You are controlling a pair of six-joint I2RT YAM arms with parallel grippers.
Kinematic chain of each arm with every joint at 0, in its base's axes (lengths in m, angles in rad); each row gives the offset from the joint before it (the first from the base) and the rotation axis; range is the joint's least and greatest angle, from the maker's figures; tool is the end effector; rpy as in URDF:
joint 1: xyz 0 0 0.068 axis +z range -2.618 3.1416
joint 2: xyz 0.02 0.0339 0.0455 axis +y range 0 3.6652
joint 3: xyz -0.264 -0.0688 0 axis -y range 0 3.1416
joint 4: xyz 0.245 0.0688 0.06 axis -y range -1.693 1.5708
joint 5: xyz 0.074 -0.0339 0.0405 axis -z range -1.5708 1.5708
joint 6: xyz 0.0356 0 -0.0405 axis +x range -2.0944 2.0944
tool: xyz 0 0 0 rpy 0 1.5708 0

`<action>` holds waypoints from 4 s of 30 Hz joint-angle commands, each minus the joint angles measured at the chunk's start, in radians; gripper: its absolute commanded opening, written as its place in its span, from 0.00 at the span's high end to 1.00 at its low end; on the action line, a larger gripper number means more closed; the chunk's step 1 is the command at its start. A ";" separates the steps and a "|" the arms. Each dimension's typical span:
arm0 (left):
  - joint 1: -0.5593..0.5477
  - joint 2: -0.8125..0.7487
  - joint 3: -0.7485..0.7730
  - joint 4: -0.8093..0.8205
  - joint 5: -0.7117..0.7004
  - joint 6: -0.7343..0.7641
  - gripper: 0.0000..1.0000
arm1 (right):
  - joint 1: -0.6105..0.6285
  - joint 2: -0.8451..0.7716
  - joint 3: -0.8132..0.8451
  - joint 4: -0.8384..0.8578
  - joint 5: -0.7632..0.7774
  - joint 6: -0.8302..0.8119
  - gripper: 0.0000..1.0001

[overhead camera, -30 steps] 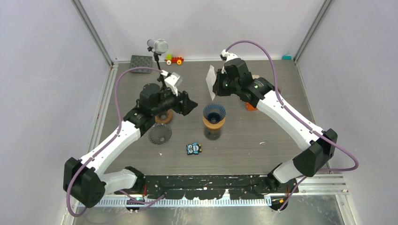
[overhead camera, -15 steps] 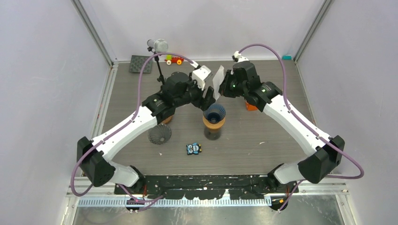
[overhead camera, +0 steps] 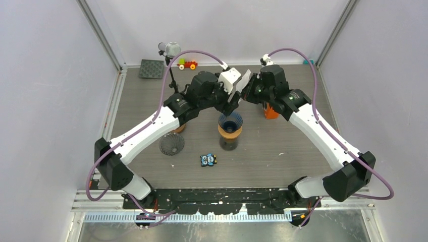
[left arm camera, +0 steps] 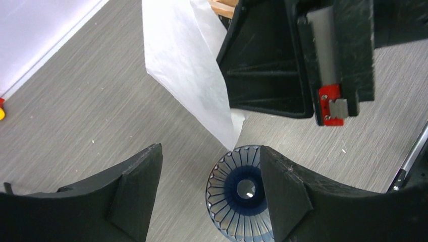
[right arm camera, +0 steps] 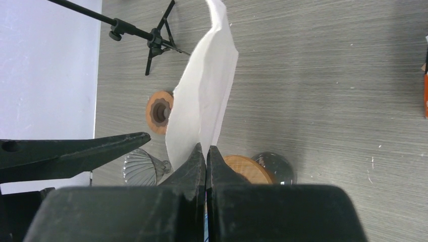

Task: Place the coffee filter in the dripper
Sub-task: Place the coffee filter in the coffee dripper.

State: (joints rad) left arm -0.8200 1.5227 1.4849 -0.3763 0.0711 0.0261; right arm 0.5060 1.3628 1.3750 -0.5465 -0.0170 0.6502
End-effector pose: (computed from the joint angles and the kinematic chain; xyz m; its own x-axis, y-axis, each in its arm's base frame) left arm 0.2401 -0.2610 0.3838 -0.2542 0.3106 -0.9159 0.7806 0.6251 -0.0047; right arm 0.2657 0.1479 0.3790 -0.6556 0.3287 -0.6798 -0.1263 0.8399 0.5279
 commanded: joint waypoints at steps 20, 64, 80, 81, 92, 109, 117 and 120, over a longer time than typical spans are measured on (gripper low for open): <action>-0.021 0.078 0.167 -0.034 -0.103 0.101 0.29 | -0.027 -0.067 -0.023 0.067 -0.081 0.034 0.99; -0.021 0.068 0.203 -0.024 -0.062 0.162 0.36 | -0.027 -0.054 -0.039 0.077 -0.073 -0.015 1.00; -0.021 0.082 0.195 -0.023 -0.037 0.164 0.37 | -0.030 -0.059 -0.039 0.072 -0.069 -0.018 0.99; -0.022 0.080 0.191 -0.020 -0.037 0.164 0.37 | -0.030 -0.059 -0.039 0.072 -0.071 -0.018 0.99; -0.021 0.086 0.178 -0.001 -0.063 0.182 0.38 | -0.031 -0.058 -0.039 0.075 -0.088 -0.015 0.99; -0.021 0.118 0.232 -0.024 -0.100 0.104 0.42 | -0.031 -0.051 -0.033 0.065 -0.074 -0.039 0.99; -0.021 0.127 0.267 -0.043 -0.140 -0.018 0.38 | -0.031 -0.053 -0.042 0.064 -0.063 -0.049 1.00; -0.019 0.139 0.284 -0.051 -0.154 -0.022 0.37 | -0.030 -0.053 -0.044 0.066 -0.063 -0.050 0.99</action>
State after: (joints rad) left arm -0.8368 1.6485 1.7103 -0.4294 -0.0540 0.0502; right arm 0.4801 1.3334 1.3403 -0.5159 -0.0975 0.6231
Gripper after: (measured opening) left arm 0.621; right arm 0.020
